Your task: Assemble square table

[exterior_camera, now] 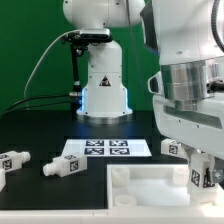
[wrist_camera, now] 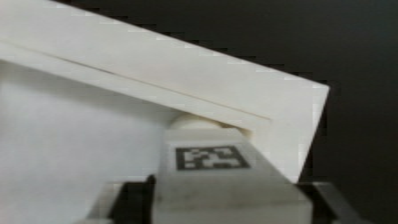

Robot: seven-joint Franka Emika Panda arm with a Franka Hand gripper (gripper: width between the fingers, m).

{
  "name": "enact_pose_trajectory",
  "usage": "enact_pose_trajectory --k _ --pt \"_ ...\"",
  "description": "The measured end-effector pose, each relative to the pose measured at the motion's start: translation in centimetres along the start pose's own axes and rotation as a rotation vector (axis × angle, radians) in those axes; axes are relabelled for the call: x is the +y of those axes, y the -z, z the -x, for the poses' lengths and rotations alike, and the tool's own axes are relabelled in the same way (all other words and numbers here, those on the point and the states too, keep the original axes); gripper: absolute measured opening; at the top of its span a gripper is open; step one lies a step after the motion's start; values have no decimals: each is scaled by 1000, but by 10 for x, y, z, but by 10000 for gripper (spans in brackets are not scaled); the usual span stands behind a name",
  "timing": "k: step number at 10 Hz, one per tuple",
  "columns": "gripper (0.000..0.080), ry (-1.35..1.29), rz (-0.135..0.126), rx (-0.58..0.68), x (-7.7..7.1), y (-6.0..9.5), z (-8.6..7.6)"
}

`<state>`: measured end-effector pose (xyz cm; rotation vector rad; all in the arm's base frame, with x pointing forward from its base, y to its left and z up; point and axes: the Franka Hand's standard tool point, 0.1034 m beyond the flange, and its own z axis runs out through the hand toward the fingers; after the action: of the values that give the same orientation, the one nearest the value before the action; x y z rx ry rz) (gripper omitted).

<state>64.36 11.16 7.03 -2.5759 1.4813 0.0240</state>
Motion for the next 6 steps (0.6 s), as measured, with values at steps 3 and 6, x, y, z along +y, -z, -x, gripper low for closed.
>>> enact_pose_trajectory --k 3,6 --pt "621 415 -11 22 -4 5 -1" --pt "647 754 6 34 -2 5 -4"
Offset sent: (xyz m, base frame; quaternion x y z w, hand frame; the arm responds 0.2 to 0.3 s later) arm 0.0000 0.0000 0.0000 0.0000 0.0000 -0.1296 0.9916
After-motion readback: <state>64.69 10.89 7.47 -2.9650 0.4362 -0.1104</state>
